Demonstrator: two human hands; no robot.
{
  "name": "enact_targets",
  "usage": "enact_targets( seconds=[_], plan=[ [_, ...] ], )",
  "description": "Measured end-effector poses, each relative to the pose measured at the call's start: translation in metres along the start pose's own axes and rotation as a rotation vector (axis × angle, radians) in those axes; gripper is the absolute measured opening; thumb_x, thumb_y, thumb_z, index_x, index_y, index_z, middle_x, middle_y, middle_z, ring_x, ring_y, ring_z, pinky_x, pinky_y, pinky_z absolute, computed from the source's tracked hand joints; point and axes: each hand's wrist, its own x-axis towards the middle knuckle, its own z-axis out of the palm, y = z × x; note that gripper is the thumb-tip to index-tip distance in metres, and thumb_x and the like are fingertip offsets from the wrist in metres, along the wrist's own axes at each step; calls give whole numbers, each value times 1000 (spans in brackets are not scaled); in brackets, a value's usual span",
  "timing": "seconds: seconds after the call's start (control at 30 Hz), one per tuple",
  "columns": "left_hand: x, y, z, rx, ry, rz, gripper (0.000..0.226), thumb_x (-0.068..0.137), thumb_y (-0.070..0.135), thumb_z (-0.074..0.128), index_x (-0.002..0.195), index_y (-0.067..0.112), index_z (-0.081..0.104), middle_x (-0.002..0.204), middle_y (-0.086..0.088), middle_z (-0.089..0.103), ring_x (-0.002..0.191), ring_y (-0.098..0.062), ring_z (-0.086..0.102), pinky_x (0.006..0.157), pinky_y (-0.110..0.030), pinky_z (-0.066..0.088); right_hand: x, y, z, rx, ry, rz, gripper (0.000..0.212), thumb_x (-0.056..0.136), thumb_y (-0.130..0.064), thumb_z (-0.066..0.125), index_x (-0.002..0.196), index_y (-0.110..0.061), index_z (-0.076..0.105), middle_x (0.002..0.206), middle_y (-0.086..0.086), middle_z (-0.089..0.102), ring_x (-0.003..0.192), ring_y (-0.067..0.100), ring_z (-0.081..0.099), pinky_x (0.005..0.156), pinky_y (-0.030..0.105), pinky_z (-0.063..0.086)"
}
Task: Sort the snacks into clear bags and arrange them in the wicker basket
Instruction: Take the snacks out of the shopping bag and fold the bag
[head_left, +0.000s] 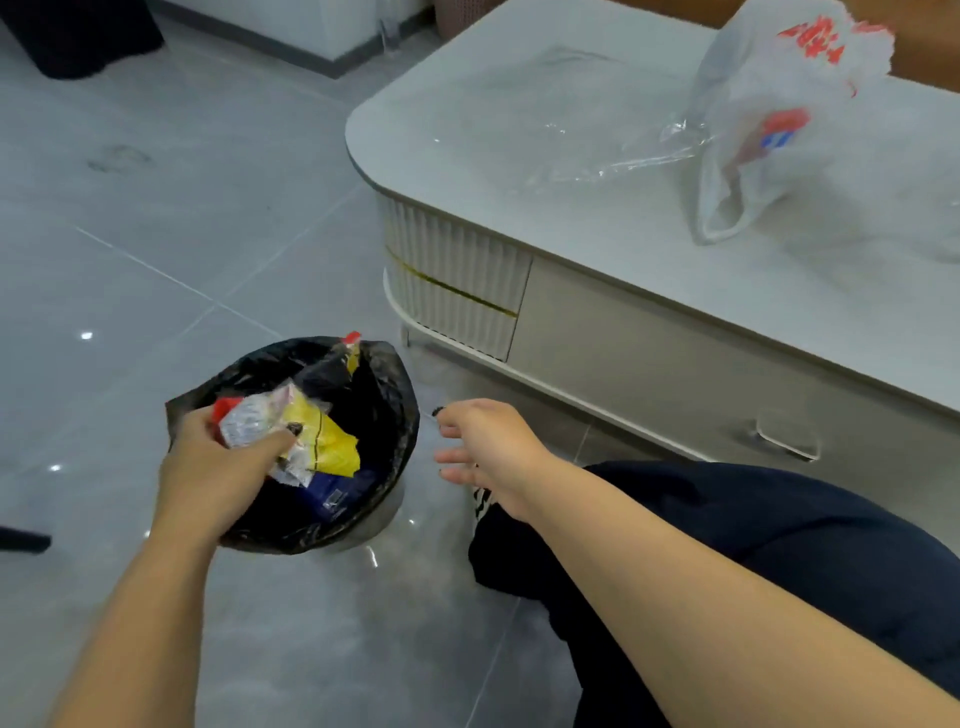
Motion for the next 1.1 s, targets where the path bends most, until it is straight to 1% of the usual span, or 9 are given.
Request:
enact_targets(
  seconds=[0.1,0.2,0.33,0.53,0.67,0.77,0.9,1.0,1.1],
  plan=[
    [14,-4,26,229,-83,39,69,73,28,81,132,15,47,113,-3,57,109,-30,57,84,-35,42,14,4,10,-16,-13,28,15,94,-21,55,108,-15,54,99,4,55,106,26,62,84,36,54],
    [35,-15,53,382,-207,-14,65,75,24,78,128,7,43,110,-11,55,105,-35,56,81,-37,44,24,10,20,-41,-21,63,18,93,-21,57,110,-14,55,103,6,55,96,23,61,83,35,55],
    [62,-37,80,551,-287,-51,74,74,28,80,129,0,38,127,-22,52,117,-42,50,93,-44,47,30,16,23,-89,-64,107,14,94,-20,56,107,-15,57,105,7,57,103,25,63,83,34,55],
    [75,-59,106,585,-393,-131,101,71,33,85,146,0,26,143,-24,39,129,-41,43,107,-42,40,40,19,14,-86,-79,107,18,94,-19,56,110,-13,59,103,6,56,95,21,61,83,33,55],
    [76,-65,111,568,-373,-161,114,73,40,83,153,3,10,152,-25,27,136,-42,35,111,-44,35,43,20,9,-69,-81,101,19,93,-18,55,111,-11,59,99,5,55,89,21,59,84,35,55],
    [73,-64,107,521,-333,-145,122,76,47,78,154,4,-5,159,-24,10,145,-41,20,118,-46,24,43,20,4,-67,-55,85,20,91,-19,56,110,-11,60,94,3,56,90,21,61,82,34,56],
    [66,-50,94,535,-268,-51,105,83,46,72,153,0,10,157,-25,15,145,-40,17,118,-48,22,38,17,-6,-35,-25,67,21,92,-16,56,111,-9,59,94,5,56,88,23,61,77,33,55],
    [54,-26,81,511,-255,40,72,87,35,68,142,-1,39,146,-26,38,135,-40,36,111,-43,33,26,11,-15,13,-8,35,26,92,-15,56,117,-7,58,95,6,56,89,24,62,72,32,55],
    [31,9,71,489,-286,112,63,91,33,63,144,5,42,137,-21,53,125,-39,50,104,-42,41,7,0,-27,99,1,1,28,92,-13,56,120,-7,57,107,11,57,91,24,62,71,31,54]
  ],
)
